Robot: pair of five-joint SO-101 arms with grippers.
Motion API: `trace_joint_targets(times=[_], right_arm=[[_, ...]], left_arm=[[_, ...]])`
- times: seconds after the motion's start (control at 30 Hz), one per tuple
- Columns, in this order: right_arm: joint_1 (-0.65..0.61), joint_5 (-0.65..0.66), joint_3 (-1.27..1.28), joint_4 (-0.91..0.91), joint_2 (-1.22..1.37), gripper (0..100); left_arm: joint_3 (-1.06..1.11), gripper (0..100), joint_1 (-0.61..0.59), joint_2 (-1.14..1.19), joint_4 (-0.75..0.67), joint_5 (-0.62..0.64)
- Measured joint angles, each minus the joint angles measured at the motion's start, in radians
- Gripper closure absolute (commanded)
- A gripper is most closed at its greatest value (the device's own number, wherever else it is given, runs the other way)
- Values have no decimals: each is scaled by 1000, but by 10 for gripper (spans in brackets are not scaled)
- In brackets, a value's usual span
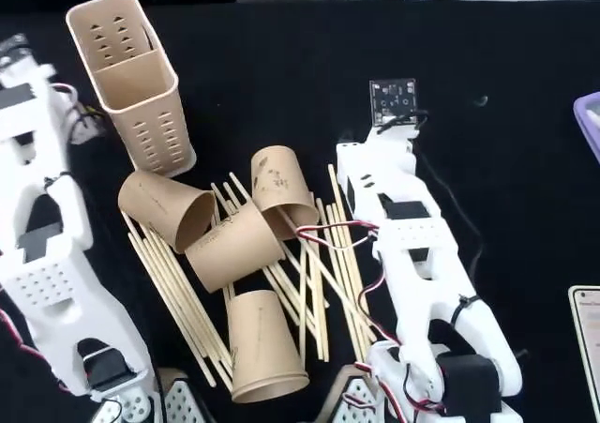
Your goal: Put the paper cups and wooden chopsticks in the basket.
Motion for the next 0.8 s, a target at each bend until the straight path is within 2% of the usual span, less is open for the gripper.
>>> trace_joint_targets(times=[0.13,0.3,0.43,0.6,0.8], right_arm=[[-2,0,0,0,0,819],[-2,0,0,0,0,819],[-2,0,0,0,0,819],[-2,0,0,0,0,819],[-2,0,0,0,0,819]], left_arm=[[-193,769,-55,-2,161,0],[-577,764,-51,-2,456,2],[-770,763,-8,-6,540,2],[-755,763,58,-58,552,2],[-523,764,210,-258,552,2]])
